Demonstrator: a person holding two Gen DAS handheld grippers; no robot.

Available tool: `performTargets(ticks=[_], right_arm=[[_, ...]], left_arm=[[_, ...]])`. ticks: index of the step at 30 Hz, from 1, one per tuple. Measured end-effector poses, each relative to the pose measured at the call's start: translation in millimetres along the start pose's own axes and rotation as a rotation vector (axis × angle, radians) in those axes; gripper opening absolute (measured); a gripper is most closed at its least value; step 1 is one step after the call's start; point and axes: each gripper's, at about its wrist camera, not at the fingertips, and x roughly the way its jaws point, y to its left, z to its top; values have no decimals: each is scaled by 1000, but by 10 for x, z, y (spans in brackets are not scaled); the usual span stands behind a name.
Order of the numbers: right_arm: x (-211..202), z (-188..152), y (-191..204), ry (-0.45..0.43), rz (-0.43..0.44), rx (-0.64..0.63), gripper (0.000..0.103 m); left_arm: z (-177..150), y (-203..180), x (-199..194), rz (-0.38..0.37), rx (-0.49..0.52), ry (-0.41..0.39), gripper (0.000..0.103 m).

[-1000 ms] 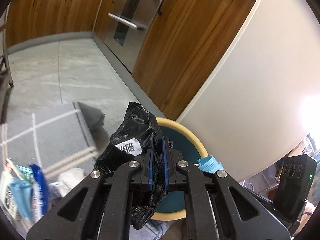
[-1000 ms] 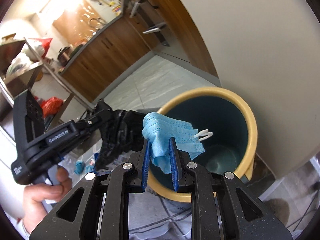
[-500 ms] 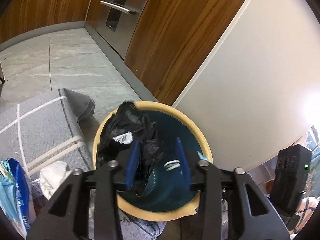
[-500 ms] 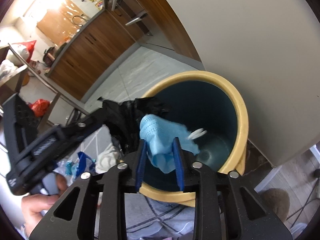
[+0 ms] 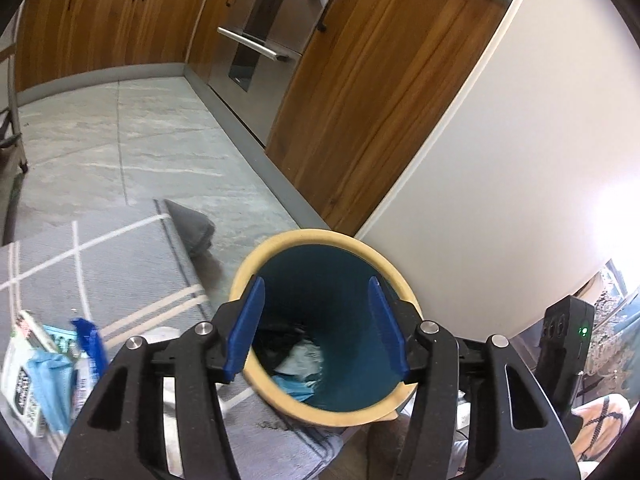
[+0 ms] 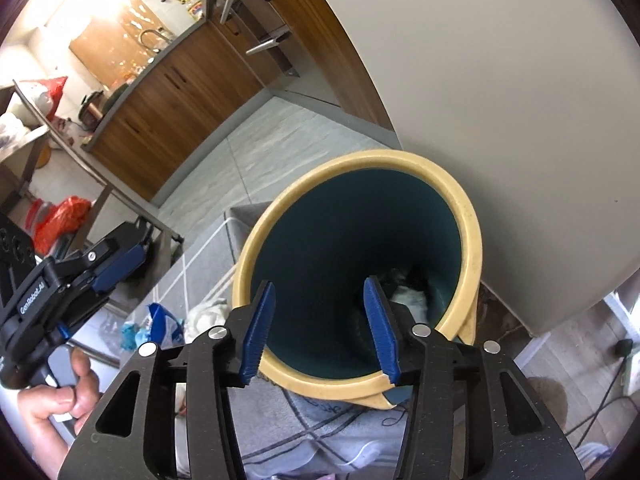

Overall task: Collect trash
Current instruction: 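Grasp the blue glove with the left gripper while the right gripper grasps the blue wipes wrapper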

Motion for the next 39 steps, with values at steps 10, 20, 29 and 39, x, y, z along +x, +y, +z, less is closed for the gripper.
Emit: performTargets(ticks=[10, 20, 29, 39], right_arm=[[-123, -21, 333, -28, 0, -99, 61], [-145, -117, 777, -27, 31, -202, 69], [-125, -234, 1103, -17, 49, -281, 72], [1, -409, 1437, 12, 62, -355, 72]], left_arm=[[-96, 197, -519, 118, 46, -53, 68], [-293, 876, -1044, 241, -29, -73, 69], [-463, 1536, -1411, 384, -62, -63, 69], [-529, 2387, -1644, 533, -108, -10, 69]])
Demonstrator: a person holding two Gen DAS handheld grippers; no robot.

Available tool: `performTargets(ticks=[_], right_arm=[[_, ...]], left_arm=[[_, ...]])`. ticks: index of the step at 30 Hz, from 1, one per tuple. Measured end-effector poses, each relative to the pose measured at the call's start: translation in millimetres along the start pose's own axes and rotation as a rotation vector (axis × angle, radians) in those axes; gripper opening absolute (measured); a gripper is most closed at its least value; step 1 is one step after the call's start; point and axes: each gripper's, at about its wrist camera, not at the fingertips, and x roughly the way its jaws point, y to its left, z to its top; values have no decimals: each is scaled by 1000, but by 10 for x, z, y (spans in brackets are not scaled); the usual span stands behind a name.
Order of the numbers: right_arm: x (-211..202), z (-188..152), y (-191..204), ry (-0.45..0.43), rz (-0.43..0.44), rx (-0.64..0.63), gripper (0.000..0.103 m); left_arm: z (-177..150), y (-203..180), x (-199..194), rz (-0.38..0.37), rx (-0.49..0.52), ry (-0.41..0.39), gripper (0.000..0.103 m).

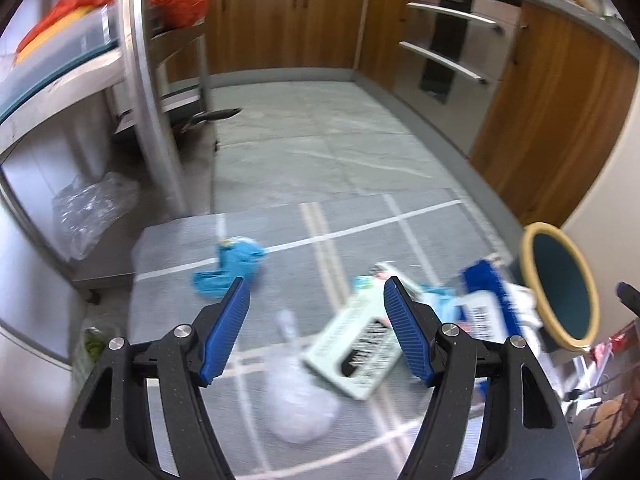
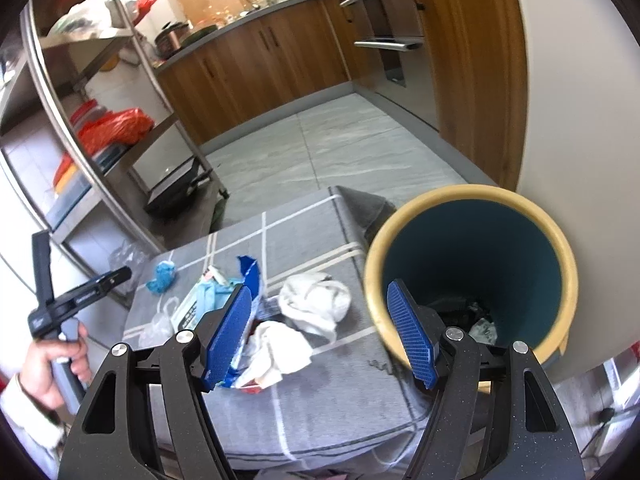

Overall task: Collect trash
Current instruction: 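Grasp the blue glove with the left gripper while the right gripper grasps the blue wipes wrapper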

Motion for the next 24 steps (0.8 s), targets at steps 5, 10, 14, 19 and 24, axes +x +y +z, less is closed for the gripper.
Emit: performTargets(ticks=[5, 10, 14, 19, 24], right_arm=[[105, -44, 184, 26, 11, -34, 72], [234, -103, 347, 58, 23, -51, 72], [344, -151, 460, 85, 34, -65, 72], [442, -198, 556, 113, 43, -87, 72], [527, -222, 580, 134, 47, -91, 72]], left_arm=[[56, 319, 258, 45, -13, 50, 69], [91, 512, 595, 71, -23, 109, 68], [129, 540, 832, 66, -22, 145, 68], [93, 542, 1174, 70, -3, 196, 61], [75, 604, 1346, 91, -23, 198, 56]])
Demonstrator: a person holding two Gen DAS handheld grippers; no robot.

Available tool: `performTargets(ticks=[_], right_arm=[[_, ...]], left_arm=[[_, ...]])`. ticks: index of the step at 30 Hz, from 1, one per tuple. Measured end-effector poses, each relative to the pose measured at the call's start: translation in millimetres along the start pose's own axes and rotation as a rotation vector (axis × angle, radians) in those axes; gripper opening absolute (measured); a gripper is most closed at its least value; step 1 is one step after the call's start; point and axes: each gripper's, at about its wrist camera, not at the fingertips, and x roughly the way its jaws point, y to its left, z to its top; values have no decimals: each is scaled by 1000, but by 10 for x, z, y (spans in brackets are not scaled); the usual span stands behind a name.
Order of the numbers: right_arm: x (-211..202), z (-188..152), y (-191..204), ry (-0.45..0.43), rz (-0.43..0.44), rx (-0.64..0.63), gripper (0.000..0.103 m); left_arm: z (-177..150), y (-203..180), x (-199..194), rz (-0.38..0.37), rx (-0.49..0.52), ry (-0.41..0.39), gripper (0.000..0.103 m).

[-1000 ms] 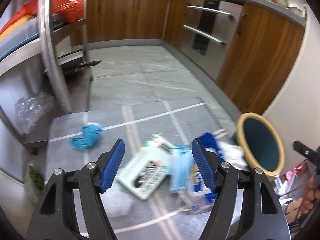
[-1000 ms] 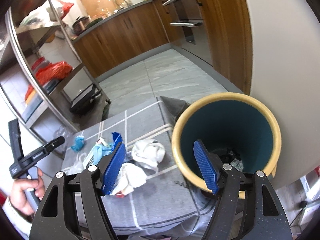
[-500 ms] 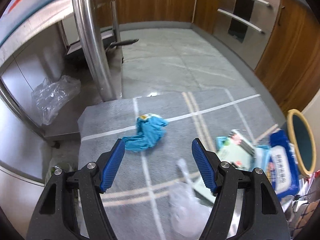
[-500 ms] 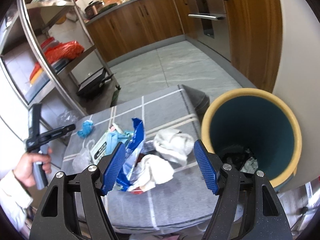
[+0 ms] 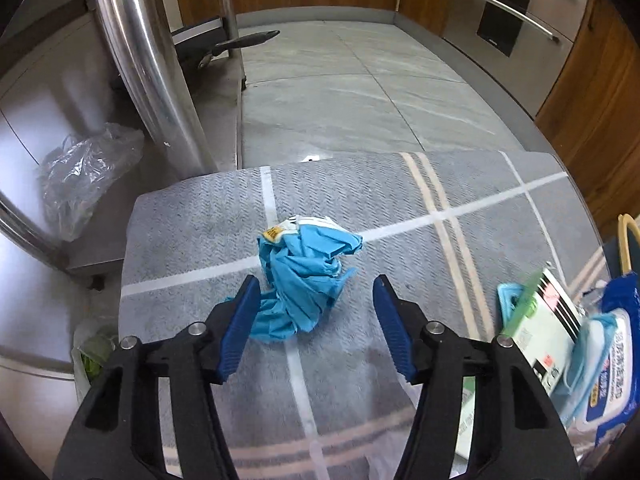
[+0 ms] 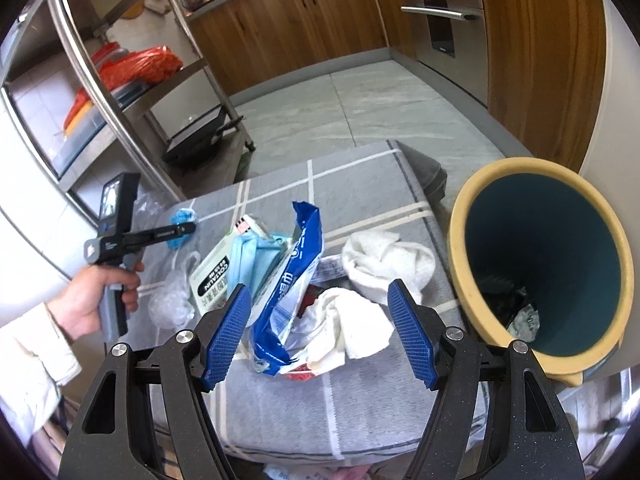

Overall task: Collect trash
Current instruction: 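Grasp the blue glove with the left gripper while the right gripper grasps the blue wipes wrapper, then carry the blue glove and blue wrapper over the bin and release both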

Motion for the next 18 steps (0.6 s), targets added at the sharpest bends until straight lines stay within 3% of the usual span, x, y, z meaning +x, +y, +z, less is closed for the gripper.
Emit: performTargets(ticks=[2, 4, 7, 12, 18], right_arm=[[44, 1, 23, 8, 3, 1, 72], [78, 1, 46, 13, 8, 1, 72], [151, -9, 105, 27, 25, -3, 72], [294, -55, 224, 56, 47, -21, 69], [460, -100, 289, 92, 57, -23, 45]], left_arm=[[7, -8, 20, -3, -1, -1, 51], [2, -19, 28, 7, 5, 5, 36], [5, -3, 15, 9, 8, 3, 28], [-9, 28, -138, 30, -6, -30, 24], [-25, 44, -524, -16, -57, -75, 24]])
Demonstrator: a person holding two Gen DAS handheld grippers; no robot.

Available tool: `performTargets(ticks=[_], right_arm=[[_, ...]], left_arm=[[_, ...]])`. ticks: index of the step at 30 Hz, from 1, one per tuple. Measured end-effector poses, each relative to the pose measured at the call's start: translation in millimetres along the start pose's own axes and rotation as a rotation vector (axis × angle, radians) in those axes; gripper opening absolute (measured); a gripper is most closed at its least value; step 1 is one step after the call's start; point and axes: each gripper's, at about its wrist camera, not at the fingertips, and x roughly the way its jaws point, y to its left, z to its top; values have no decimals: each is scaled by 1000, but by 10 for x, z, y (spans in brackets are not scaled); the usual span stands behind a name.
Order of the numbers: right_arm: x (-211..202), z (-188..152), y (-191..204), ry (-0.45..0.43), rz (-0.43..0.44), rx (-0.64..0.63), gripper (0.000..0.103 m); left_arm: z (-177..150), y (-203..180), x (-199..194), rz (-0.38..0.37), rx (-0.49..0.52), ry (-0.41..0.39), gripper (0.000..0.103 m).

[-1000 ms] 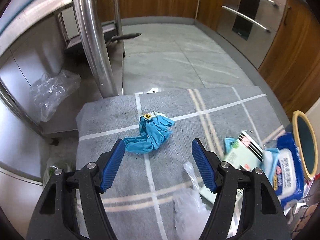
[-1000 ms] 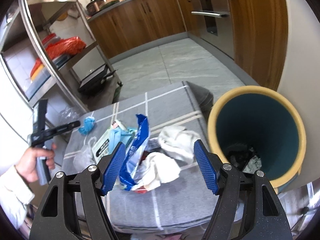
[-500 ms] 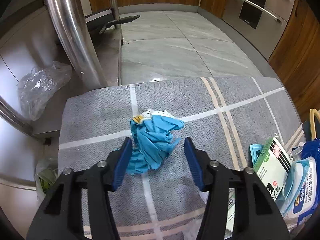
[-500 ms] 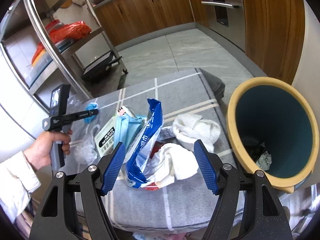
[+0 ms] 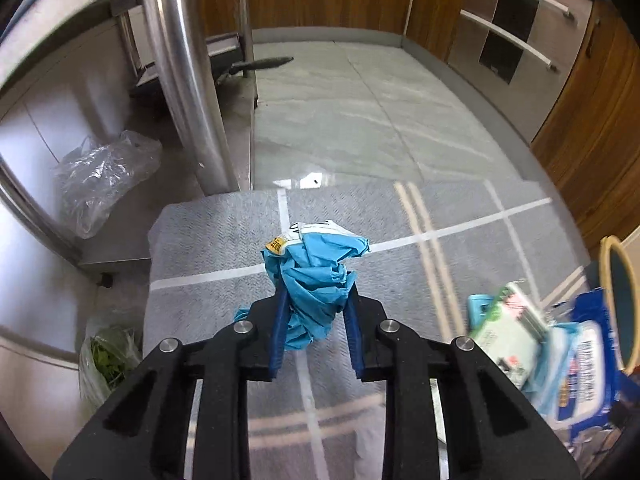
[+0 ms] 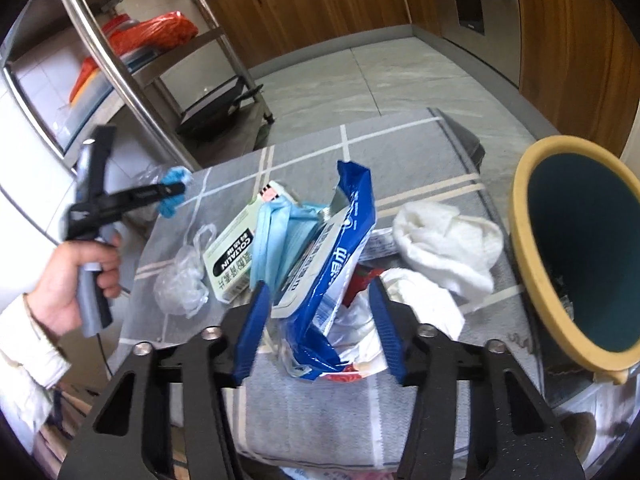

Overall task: Collect trash
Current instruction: 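Carry the blue glove and blue wrapper over the bin and release both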

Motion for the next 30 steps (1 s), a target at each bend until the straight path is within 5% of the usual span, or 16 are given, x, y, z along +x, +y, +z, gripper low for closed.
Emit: performTargets(ticks=[5, 10, 25, 30], right_arm=[[95, -38, 19, 29, 28, 21, 22], [34, -41, -15, 8, 78, 67, 13], [-512, 169, -161, -131, 259, 223, 11], [-724, 229, -149, -178, 224, 174, 11]], left_arm=[[15, -99, -373, -60, -26, -48, 24], [-46, -253, -749, -153, -70, -101, 24], [-248, -993, -1348, -258, 23, -203, 24], [-264, -1087, -1456, -267, 38, -225, 24]])
